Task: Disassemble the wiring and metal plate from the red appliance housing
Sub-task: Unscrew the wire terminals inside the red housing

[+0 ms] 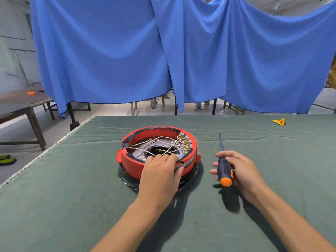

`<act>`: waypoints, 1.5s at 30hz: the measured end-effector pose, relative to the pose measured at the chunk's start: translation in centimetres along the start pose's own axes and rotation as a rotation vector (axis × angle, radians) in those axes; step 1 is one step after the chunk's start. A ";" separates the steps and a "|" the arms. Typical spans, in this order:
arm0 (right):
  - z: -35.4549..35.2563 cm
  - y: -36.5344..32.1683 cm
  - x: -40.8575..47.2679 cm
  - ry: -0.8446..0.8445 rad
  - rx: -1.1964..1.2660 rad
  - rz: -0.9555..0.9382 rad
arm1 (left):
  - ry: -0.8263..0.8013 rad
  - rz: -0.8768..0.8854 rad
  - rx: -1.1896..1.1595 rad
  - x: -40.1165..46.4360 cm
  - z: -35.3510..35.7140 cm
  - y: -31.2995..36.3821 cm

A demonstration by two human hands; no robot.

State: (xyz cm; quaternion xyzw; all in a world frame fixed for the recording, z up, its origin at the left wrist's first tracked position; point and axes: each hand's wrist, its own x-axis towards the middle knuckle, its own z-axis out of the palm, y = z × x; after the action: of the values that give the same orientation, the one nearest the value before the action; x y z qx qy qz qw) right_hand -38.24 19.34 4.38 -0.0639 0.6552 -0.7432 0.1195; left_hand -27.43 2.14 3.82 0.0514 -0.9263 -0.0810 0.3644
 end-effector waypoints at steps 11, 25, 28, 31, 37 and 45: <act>0.8 0.2 -1.1 0.150 -0.876 -0.832 | 0.050 0.049 -0.004 -0.6 -0.1 -0.1; 2.4 -1.1 -2.6 0.518 -0.706 -0.929 | -0.115 -0.059 0.188 -0.7 -2.2 1.4; 2.8 -2.1 -2.7 0.319 -0.426 -0.902 | -0.210 -0.046 0.315 0.3 -2.5 3.0; 3.7 -3.5 -2.5 0.216 -0.196 -0.750 | -0.285 0.050 0.309 2.3 -3.4 4.1; 4.8 -5.3 -1.6 0.143 0.030 -0.594 | -0.255 -0.029 0.167 6.1 -4.7 1.4; 6.8 -6.6 1.2 0.115 0.128 -0.582 | -0.462 -0.180 0.252 8.4 -1.6 -6.3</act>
State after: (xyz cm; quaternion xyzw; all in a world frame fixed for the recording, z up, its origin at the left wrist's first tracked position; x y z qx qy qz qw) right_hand -38.35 13.27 11.74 -0.1992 0.5669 -0.7884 -0.1317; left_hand -32.27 -5.50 9.39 0.1587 -0.9793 -0.0071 0.1254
